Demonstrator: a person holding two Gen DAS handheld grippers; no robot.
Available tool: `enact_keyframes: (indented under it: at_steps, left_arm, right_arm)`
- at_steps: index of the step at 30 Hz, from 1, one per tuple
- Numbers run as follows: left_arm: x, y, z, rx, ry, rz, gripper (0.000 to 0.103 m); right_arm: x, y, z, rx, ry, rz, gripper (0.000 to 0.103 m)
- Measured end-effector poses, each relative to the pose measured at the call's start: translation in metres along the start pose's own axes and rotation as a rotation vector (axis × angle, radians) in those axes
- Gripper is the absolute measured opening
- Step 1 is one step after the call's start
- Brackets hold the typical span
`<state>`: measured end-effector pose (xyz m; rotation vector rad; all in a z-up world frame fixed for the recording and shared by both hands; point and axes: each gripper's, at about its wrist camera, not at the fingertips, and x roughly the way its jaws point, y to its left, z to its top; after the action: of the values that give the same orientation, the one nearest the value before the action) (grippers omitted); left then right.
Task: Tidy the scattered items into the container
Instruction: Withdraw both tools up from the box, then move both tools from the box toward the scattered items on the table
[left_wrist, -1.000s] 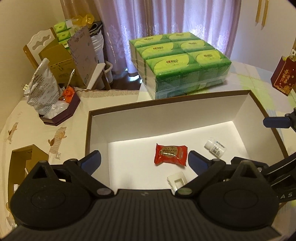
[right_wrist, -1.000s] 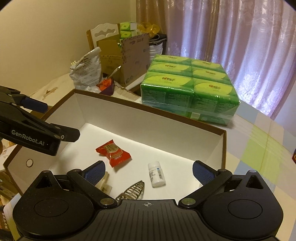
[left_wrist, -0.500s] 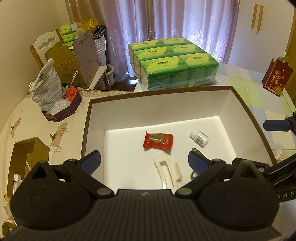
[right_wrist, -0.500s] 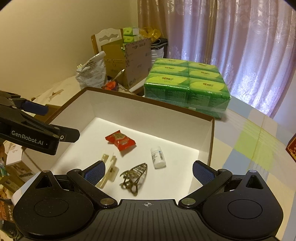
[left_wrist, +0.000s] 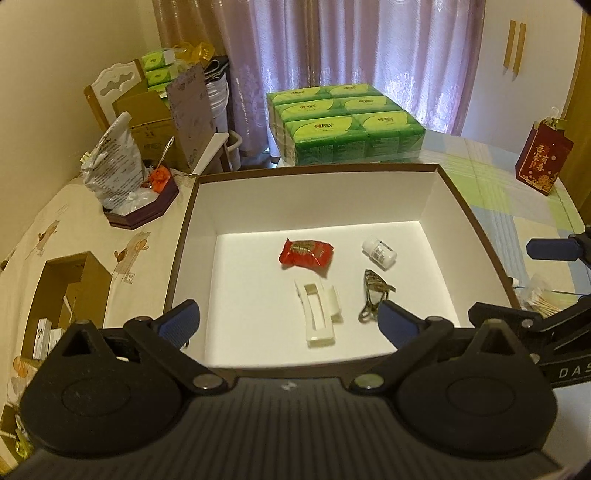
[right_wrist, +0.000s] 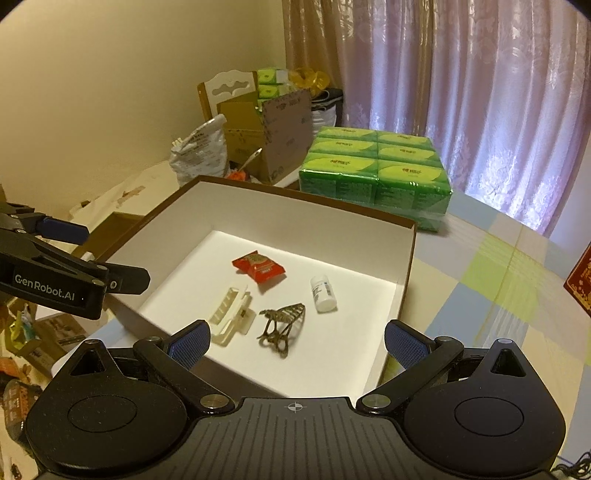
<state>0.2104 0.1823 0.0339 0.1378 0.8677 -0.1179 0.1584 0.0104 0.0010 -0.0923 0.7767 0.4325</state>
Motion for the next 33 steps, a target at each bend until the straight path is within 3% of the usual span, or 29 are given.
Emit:
enact_keyframes:
  at_steps: [25,33]
  left_arm:
    - [-0.043,-0.051,-0.068,-0.056,0.049,0.023,0.102]
    - [-0.053,-0.072,-0.085,-0.049,0.066,0.008,0.102]
  right_arm:
    - [-0.069,-0.013,-0.067,0.022,0.012,0.065,0.103]
    - [-0.09,-0.026,-0.091,0.056,0.019,0.046,0.103]
